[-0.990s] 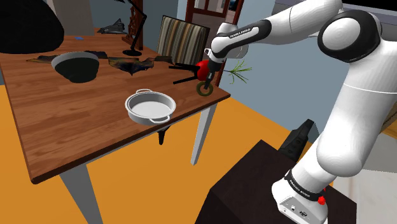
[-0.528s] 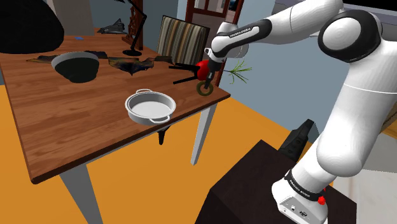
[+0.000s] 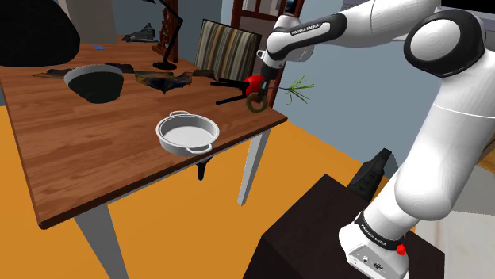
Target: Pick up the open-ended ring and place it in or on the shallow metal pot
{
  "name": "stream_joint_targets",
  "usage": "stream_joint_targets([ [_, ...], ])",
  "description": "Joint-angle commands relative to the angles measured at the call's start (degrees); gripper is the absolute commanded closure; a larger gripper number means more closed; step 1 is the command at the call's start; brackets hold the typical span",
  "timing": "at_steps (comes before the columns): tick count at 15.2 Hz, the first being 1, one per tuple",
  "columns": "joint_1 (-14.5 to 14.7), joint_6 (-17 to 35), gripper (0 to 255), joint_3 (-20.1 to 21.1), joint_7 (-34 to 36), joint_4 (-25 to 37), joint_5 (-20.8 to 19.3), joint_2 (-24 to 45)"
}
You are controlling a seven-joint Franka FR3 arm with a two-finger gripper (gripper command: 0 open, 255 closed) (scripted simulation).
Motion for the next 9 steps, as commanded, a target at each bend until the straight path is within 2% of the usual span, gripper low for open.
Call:
stream_joint_targets([
  [1, 0.0, -1.5, 255, -0.1, 0.1, 0.9, -0.2, -0.6],
  [9, 0.0, -7.2, 255, -0.2, 0.6, 5.1, -0.7, -2.1],
])
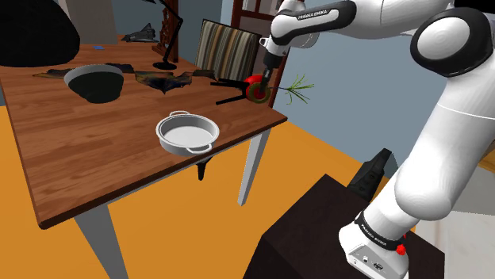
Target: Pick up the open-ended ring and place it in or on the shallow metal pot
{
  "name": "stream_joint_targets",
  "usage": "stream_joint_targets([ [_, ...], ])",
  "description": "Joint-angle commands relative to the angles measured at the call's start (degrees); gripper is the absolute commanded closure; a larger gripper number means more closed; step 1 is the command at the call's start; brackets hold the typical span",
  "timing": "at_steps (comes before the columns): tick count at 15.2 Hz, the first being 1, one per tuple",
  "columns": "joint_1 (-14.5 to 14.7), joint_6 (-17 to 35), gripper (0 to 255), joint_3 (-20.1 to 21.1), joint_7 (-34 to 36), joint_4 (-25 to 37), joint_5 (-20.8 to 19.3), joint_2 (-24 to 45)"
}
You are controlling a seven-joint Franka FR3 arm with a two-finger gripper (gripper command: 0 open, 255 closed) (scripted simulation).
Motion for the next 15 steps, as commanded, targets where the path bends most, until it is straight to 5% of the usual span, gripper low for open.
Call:
stream_joint_targets([
  [1, 0.0, -1.5, 255, 0.0, 0.1, 1.1, -0.1, -0.4],
  [5, 0.0, -4.0, 255, 0.0, 0.3, 3.2, -0.3, -0.7],
  [15, 7.6, -4.7, 255, 5.1, 13.7, 4.4, -2.7, -0.8],
])
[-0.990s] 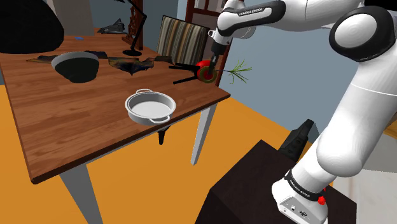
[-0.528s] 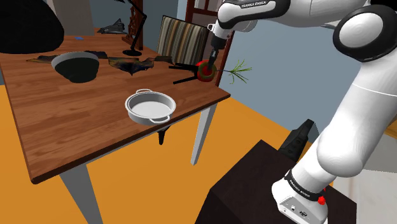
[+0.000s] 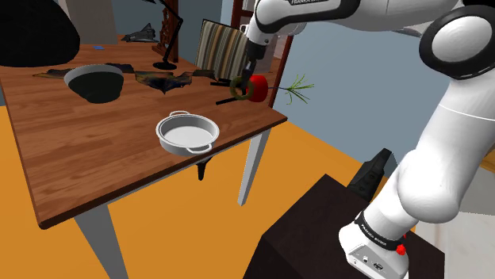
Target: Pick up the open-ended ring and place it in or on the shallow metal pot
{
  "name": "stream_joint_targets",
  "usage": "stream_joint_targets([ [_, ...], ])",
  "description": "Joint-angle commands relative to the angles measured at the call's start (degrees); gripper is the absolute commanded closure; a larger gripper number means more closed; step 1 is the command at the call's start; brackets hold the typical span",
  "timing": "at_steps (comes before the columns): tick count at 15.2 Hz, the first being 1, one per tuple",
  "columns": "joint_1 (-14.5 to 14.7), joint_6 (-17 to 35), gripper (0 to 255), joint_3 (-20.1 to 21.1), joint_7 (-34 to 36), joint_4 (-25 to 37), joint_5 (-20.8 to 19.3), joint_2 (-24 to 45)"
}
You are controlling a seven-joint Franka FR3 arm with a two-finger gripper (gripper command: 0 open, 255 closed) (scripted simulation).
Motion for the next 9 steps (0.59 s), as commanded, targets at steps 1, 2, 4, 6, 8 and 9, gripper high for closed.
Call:
stream_joint_targets([
  [1, 1.6, -0.3, 255, 1.1, 2.8, 0.8, -0.5, 0.4],
  [2, 2.3, -0.5, 255, 1.5, 4.2, 1.4, -0.7, 0.8],
  [4, 3.8, -1.0, 255, 2.5, 6.8, 2.8, -1.2, 1.6],
  [6, 5.3, -1.6, 255, 3.4, 9.3, 4.5, -1.6, 2.7],
  [8, 6.8, -2.4, 255, 4.3, 11.9, 6.5, -2.1, 4.0],
  [9, 7.6, -2.8, 255, 4.7, 13.1, 7.7, -2.4, 4.7],
])
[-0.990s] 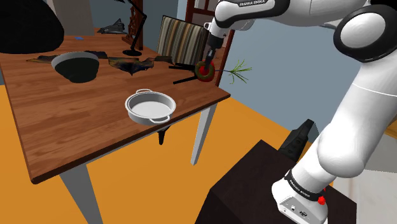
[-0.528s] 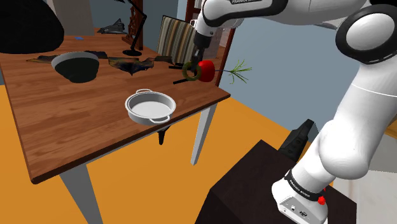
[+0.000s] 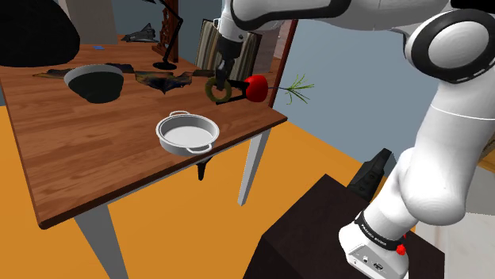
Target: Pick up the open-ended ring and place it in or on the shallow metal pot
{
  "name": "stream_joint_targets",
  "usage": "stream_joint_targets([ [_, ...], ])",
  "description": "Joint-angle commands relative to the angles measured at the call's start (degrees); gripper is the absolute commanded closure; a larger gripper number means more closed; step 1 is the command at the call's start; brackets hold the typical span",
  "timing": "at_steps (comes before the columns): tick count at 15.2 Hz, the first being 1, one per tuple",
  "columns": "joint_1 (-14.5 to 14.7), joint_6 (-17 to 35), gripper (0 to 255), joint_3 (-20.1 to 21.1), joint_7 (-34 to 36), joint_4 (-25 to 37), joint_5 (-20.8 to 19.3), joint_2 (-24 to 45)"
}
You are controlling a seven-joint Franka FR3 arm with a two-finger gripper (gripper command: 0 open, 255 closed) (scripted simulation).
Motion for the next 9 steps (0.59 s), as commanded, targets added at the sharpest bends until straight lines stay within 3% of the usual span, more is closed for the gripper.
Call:
stream_joint_targets([
  [1, 1.6, -1.0, 255, 0.9, 2.7, 2.4, -0.6, 1.4],
  [8, 7.1, -5.1, 255, 3.2, 10.6, 13.4, -2.5, 8.4],
  [9, 7.1, -4.3, 255, 3.2, 10.6, 12.6, -2.5, 8.3],
])
